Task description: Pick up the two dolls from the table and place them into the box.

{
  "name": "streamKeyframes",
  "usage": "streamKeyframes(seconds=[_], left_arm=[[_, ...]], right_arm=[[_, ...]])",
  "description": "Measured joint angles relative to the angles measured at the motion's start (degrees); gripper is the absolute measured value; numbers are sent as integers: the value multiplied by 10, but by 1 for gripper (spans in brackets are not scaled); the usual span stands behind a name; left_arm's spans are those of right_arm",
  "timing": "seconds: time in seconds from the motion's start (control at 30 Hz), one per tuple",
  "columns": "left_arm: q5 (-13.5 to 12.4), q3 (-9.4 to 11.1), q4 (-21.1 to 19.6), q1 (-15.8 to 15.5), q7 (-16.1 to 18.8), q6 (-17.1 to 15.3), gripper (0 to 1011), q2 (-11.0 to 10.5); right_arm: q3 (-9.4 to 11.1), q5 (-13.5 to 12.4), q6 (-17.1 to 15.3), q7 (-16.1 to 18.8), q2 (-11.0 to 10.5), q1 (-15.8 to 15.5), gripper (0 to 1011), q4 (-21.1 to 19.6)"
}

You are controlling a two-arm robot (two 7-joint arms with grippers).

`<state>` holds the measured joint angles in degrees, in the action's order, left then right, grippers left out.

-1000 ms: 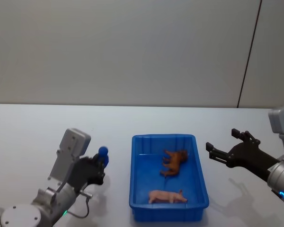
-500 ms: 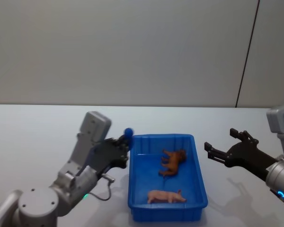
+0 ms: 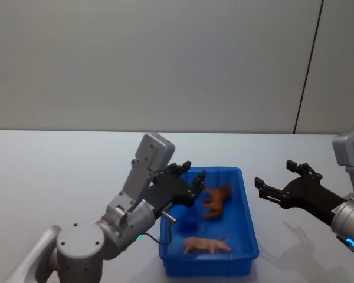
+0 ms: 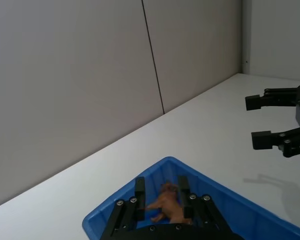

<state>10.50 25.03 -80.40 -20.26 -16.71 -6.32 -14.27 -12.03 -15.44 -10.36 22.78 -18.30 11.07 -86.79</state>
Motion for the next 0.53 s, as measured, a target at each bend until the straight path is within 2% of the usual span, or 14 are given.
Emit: streamKeyframes(seconds=[0.13, 0.2, 0.23, 0.53], left_arm=[[-1, 4, 3, -4, -7, 5, 497, 6], [-2, 4, 3, -4, -9, 7, 527, 7], [-2, 5, 1, -4, -10, 8, 597, 7], [-3, 5, -23, 5, -9, 15, 861, 0]], right_arm=[[0, 0, 0, 0, 0, 0, 1001, 0], [0, 0, 0, 0, 0, 0, 1001, 0], [0, 0, 0, 0, 0, 0, 1001, 0], [0, 0, 0, 0, 0, 0, 1001, 0]])
